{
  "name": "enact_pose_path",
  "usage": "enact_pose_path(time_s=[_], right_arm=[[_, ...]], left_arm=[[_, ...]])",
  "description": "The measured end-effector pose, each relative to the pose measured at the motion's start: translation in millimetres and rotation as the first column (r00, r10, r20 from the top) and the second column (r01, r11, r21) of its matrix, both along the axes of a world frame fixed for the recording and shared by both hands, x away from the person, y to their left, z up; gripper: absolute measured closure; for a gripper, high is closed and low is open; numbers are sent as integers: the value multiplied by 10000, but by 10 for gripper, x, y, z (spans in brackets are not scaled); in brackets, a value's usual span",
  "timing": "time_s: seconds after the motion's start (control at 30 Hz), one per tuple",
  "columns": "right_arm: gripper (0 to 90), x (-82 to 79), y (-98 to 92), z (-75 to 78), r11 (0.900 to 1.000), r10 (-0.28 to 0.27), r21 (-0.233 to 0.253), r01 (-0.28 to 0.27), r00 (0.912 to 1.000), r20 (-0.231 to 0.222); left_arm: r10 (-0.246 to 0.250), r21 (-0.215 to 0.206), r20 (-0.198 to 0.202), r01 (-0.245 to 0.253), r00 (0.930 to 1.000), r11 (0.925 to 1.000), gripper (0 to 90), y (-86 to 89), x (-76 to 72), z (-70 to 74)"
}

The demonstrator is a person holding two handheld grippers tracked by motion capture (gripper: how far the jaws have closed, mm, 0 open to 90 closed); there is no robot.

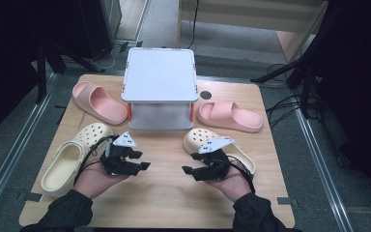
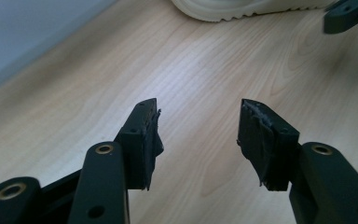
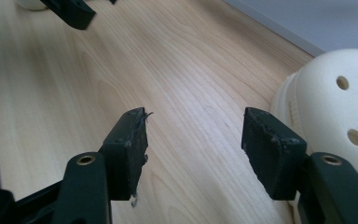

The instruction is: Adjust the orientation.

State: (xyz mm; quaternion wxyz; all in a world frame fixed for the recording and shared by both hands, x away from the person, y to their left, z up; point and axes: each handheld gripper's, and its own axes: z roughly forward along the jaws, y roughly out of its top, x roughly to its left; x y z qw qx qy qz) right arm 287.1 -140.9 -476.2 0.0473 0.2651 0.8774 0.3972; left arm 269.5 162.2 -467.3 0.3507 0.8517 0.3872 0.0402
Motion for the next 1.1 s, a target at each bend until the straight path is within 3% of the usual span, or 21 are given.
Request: enact_pose_path(time_s=[0.23, 0.3, 0.43, 0.53, 0.83, 1.1], right_arm=[[486, -14, 1, 5, 9997, 50, 238, -51, 10000, 33], [516, -13, 9, 18, 9993, 119, 362, -112, 9998, -181], [544, -8, 54, 48, 9994, 287, 204, -283, 9993, -239], [544, -14, 80, 66, 9990, 404, 221, -397, 9986, -328], [498, 44, 140, 60, 9969, 682, -392, -681, 9977, -11], [494, 88, 222, 38, 9939, 929, -575, -942, 9953, -261]], left_arm=[[39, 63, 186, -40, 9998, 10000, 514, 21, -10, -11], [72, 0, 199, -72, 9998, 10000, 523, 38, -11, -6], [100, -19, 64, -100, 9999, 9999, 559, 84, -13, 17], [195, -55, -16, -195, 9998, 9998, 570, 118, -22, 34], [548, 232, 27, -548, 9985, 9982, 560, 240, -94, 98], [972, 592, -254, -956, 9949, 9937, 565, 415, -168, 138]])
